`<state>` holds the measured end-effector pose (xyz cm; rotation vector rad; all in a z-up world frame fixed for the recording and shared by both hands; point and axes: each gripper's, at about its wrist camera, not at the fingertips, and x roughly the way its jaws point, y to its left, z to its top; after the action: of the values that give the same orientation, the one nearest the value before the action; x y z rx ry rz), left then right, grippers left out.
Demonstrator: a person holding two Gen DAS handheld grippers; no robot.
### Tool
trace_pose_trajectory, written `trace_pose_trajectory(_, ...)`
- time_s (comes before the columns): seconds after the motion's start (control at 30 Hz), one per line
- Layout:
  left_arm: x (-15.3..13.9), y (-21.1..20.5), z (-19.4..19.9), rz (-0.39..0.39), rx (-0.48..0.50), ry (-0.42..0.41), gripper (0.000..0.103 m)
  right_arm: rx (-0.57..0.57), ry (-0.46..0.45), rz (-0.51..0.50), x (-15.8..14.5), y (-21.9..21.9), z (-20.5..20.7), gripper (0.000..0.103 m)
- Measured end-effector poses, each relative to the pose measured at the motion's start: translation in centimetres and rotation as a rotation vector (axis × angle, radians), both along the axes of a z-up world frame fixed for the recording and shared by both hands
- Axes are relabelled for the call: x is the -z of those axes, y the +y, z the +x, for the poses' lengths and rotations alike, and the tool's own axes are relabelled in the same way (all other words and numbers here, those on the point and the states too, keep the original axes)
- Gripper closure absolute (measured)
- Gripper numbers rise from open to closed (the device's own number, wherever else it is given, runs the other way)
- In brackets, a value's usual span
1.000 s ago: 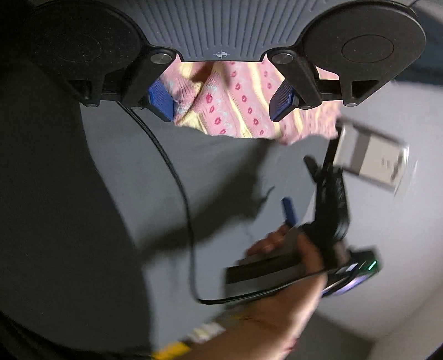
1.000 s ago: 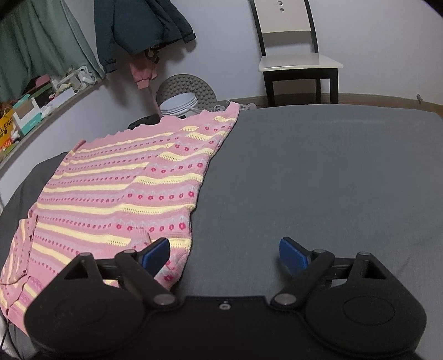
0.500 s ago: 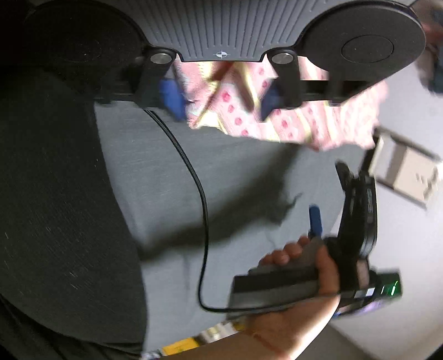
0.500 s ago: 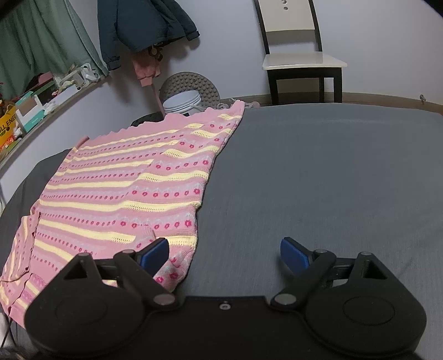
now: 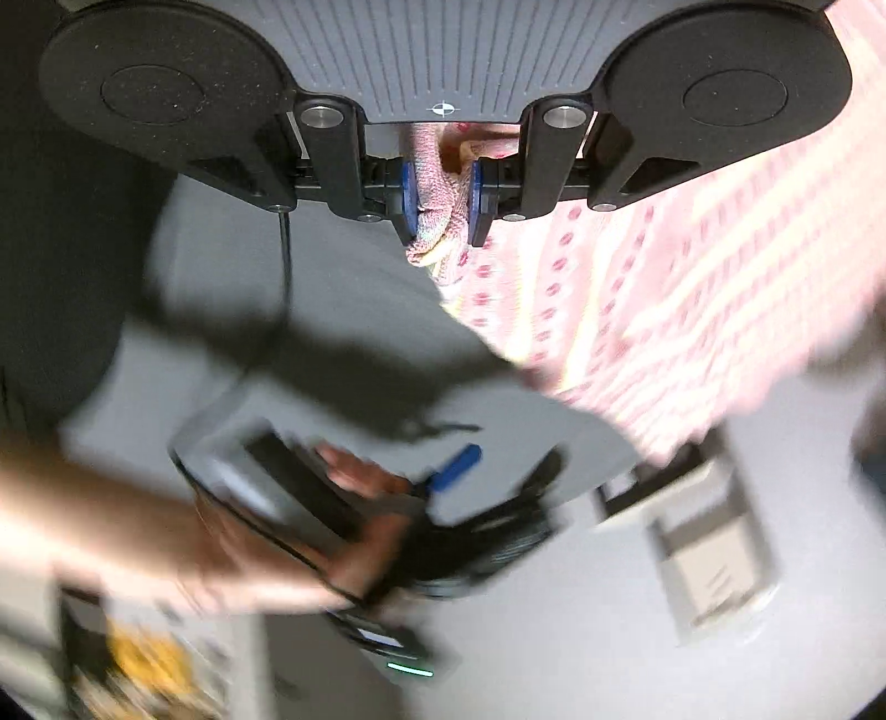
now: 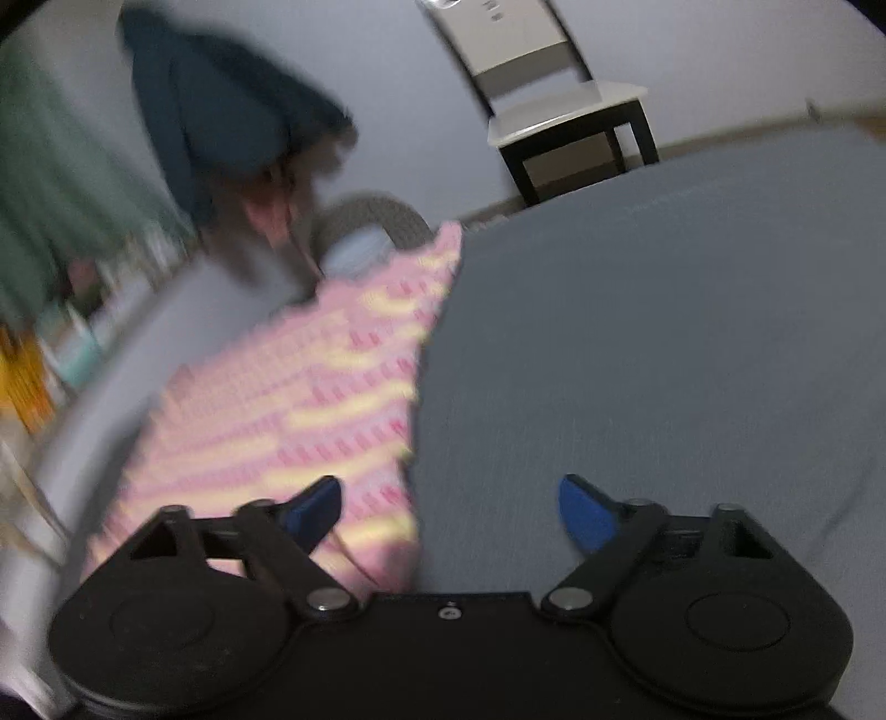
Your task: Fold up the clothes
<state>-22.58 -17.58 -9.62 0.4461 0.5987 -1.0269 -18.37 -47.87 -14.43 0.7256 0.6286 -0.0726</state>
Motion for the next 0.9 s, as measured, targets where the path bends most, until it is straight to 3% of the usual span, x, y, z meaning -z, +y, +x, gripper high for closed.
trace_pose_trajectory(0.03, -0.1, 0.6, 0.6, -0.035, -0.038, 0.037, 0.085, 0.003, -0.020, 0.051, 0.4, -0.3, 0.4, 0.045)
trace_pose_trajectory(0.1, -0.2, 1.3, 1.4, -0.080, -0.081, 0.079, 0.085, -0.008, -0.039, 0.082, 1.0, -0.4, 1.7, 0.045)
trace_pose_trajectory(0.23, 0.1, 2.5, 1.9, -0.147, -0.137, 0.140, 0.085, -0.063, -0.047, -0.031, 1.0, 0.3, 5.0, 0.048)
trace_pose_trajectory(0.43, 1.0, 3.3, 2.6, -0.228, -0.160, 0.190, 0.085, -0.090, -0.050, 0.000, 2.5, -0.7, 9.5, 0.056)
trace_pose_trajectory(0.6, 1.9, 4.3, 3.9, -0.316, -0.191, 0.232, 0.085, -0.013, -0.092, 0.147, 3.6, -2.4, 12.0, 0.057)
trace_pose_trajectory(0.73, 2.1, 5.4, 4.9, -0.386, -0.224, 0.268, 0.087, 0.061, -0.070, 0.241, 4.4, -3.5, 14.4, 0.072)
trace_pose_trajectory(0.8, 2.1, 5.9, 5.3, -0.408, -0.228, 0.271, 0.088, 0.104, -0.047, 0.281, 4.9, -3.9, 15.5, 0.085)
trace_pose_trajectory(0.83, 2.2, 6.1, 5.4, -0.417, -0.231, 0.270, 0.088, 0.129, -0.030, 0.294, 5.2, -3.9, 15.8, 0.097)
trace_pose_trajectory(0.9, 2.3, 6.4, 5.8, -0.433, -0.247, 0.269, 0.088, 0.153, -0.016, 0.304, 5.1, -3.8, 16.1, 0.097)
